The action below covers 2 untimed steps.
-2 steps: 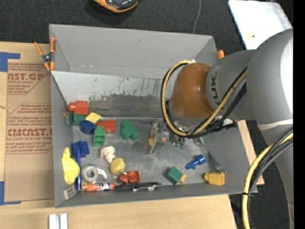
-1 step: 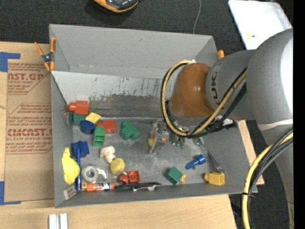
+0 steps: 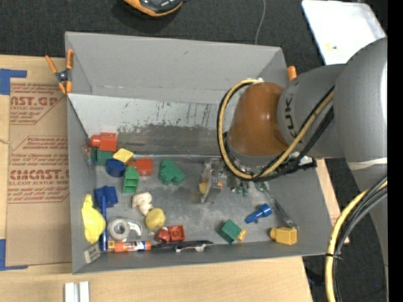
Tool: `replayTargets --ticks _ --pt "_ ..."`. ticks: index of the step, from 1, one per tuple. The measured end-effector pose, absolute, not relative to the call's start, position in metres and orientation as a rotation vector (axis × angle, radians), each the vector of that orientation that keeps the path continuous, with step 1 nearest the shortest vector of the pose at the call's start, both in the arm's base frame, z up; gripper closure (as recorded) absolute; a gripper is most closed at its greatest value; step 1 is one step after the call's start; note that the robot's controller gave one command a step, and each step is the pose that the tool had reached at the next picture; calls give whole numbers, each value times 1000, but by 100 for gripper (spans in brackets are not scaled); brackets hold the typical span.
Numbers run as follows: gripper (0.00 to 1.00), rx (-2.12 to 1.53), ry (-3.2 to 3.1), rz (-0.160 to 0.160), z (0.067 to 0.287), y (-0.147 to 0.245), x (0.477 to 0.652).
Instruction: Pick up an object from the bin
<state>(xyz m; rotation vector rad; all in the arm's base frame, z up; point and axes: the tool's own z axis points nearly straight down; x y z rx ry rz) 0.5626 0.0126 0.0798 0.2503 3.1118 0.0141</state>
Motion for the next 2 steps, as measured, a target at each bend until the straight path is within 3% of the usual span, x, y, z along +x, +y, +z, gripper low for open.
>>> replayTargets --ticks 1,2 --pt "100 170 3112 10 86 16 557" --pt "100 -44 3119 9 110 41 550"
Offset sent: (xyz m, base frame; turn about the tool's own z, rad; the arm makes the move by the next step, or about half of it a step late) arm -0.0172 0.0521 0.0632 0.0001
